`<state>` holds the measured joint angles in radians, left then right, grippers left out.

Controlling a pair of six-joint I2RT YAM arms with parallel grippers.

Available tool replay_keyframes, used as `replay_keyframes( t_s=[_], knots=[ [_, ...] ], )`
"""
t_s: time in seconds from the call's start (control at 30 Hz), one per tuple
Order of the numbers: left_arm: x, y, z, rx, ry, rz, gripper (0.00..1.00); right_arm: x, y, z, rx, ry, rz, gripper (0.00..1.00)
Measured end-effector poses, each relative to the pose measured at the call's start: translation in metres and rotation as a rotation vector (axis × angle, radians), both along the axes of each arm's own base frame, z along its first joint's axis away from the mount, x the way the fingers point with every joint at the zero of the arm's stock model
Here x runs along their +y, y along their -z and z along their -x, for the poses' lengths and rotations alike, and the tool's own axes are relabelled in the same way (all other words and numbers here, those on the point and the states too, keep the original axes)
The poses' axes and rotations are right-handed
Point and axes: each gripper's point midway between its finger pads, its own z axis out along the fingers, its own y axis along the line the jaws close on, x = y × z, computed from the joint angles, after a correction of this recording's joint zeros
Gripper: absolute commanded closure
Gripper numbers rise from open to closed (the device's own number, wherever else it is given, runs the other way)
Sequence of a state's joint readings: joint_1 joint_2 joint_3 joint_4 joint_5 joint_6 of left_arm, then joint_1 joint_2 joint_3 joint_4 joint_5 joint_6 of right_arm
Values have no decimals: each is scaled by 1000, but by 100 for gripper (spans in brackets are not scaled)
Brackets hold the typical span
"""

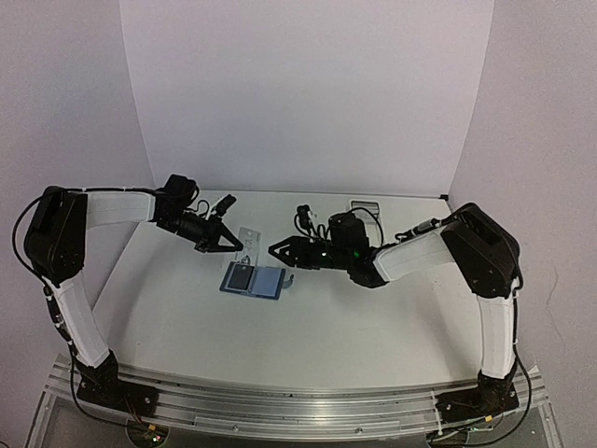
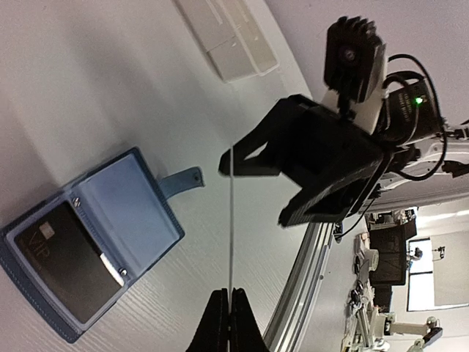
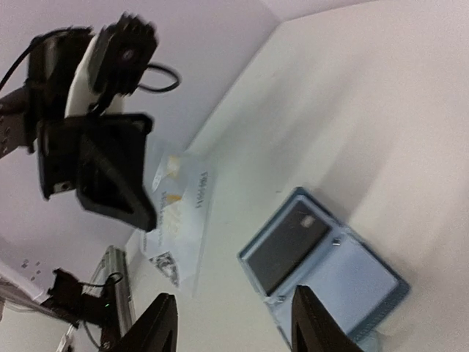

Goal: Put the credit cards into the card holder
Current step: Insert the credit card into the card holder.

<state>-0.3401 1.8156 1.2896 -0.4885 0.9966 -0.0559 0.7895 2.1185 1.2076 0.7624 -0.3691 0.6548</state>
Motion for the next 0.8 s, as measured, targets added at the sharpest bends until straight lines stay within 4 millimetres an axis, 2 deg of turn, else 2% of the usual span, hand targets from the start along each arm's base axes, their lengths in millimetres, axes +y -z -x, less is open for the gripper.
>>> replay_keyframes(
  t_s=[0.07, 0.17, 0.33, 0.37, 0.57, 0.8],
  knots=[
    [4, 19, 3, 49, -34, -18, 100, -12, 14, -10, 37, 80, 80, 44],
    [11, 48, 11, 126, -76, -46, 100, -28, 31, -19, 80, 161, 171, 44],
    [9, 75, -3, 123, -105, -62, 100, -40, 55, -19, 153, 210, 252, 44],
    [9, 78, -4, 122, -108, -63, 100, -41, 58, -19, 158, 212, 256, 44],
    [7, 98, -17, 100, -125, -66, 100, -40, 100, -12, 235, 203, 319, 45],
    [11, 107, -20, 56, -116, -81, 100, -33, 106, -9, 250, 180, 311, 55]
  ],
)
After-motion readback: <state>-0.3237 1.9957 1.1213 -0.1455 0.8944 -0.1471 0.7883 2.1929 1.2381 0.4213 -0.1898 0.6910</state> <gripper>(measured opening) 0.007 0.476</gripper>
